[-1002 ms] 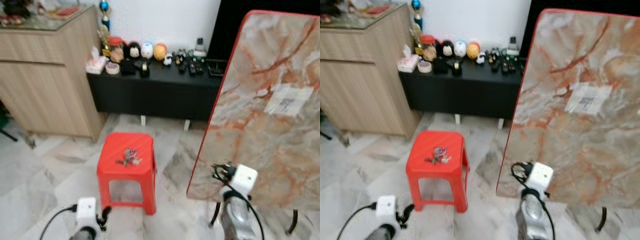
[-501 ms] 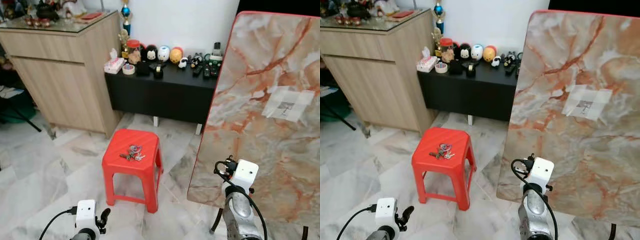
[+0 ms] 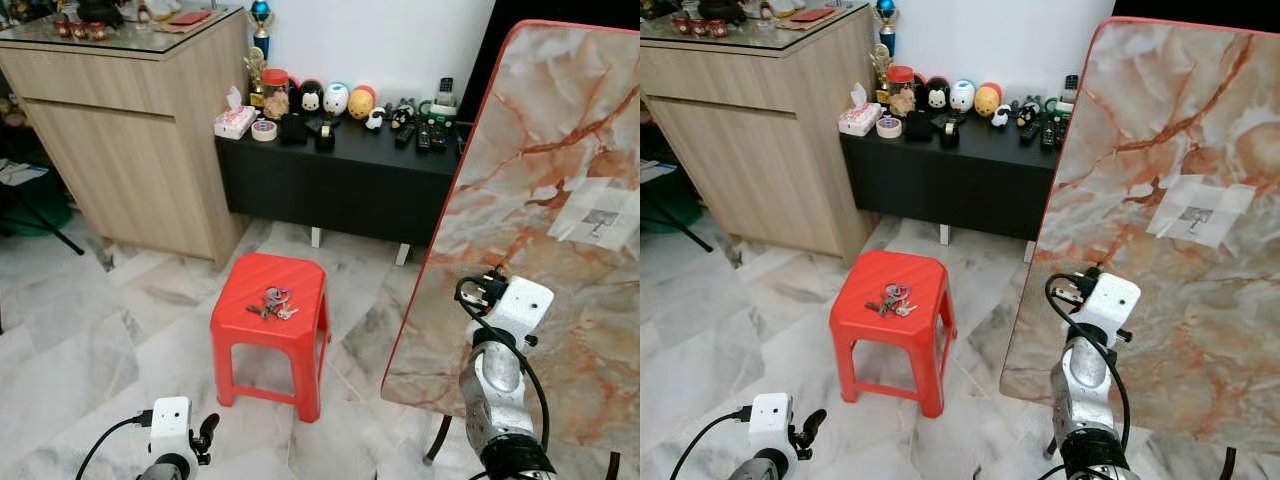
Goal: Hang keys on a hook
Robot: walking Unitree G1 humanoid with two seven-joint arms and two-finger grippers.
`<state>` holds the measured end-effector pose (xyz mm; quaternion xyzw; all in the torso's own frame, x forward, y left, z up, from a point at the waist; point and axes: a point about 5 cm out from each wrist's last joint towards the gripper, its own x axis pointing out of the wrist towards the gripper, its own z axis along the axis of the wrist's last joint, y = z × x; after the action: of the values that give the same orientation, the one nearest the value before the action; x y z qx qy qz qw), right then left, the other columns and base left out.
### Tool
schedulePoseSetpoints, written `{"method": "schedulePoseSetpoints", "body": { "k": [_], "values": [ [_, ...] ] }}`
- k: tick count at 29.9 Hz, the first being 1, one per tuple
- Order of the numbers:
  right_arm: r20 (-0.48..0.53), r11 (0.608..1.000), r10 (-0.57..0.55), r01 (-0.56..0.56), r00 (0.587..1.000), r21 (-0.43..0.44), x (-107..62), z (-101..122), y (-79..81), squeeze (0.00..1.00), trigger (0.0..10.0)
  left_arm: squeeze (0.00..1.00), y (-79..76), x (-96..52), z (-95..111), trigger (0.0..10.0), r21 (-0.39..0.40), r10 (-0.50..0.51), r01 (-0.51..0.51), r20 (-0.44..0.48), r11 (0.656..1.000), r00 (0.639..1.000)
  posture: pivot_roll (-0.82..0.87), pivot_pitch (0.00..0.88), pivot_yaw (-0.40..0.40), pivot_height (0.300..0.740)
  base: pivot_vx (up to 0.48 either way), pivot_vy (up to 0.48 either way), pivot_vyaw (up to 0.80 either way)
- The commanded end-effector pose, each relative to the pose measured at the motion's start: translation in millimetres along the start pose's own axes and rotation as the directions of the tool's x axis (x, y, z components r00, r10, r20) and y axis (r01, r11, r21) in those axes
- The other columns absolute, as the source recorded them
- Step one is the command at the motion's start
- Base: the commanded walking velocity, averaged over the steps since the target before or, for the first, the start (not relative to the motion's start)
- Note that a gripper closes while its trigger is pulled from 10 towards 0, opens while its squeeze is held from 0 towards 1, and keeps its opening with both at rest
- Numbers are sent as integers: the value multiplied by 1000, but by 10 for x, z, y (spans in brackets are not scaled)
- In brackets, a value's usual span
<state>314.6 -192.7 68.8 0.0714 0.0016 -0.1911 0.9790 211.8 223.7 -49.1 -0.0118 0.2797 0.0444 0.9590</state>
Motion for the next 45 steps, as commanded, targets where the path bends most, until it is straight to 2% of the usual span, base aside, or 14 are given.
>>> {"method": "schedulePoseSetpoints", "body": {
  "k": [1,7,20,24,34,38,45],
  "values": [
    [-7,1000,14,-14,1000,8,-27,-9,17,0,10000,0,-22,2,-1,10000,28,-15,15,-3,999,1000,65,6,-62,740,0,0,0],
    [-30,1000,24,-24,999,6,-94,-77,30,0,10000,0,-24,-3,-18,10000,32,-17,17,-12,999,1000,65,8,-62,740,0,-180,0],
    [-32,999,50,-50,998,5,-98,-66,62,0,10000,0,-31,0,-14,10000,28,-19,19,-10,999,1000,67,7,-64,740,0,-286,0],
    [-32,999,53,-53,998,6,-101,-64,68,0,10000,0,-9,0,-16,10000,16,-3,4,-14,1000,1000,67,7,-64,740,0,0,0],
    [40,999,39,-39,998,5,-32,88,99,0,10000,0,-23,13,16,10000,20,-10,10,-1,1000,1000,69,2,-63,740,0,0,0],
    [104,998,-56,57,993,-9,28,219,3,0,10000,0,-21,14,22,10000,19,-10,10,2,1000,1000,68,1,-61,740,0,0,0],
    [179,987,-142,152,974,-43,73,368,-90,0,10000,0,-7,9,16,10000,19,-8,8,0,1000,1000,67,1,-59,740,0,0,0]
  ]
}}
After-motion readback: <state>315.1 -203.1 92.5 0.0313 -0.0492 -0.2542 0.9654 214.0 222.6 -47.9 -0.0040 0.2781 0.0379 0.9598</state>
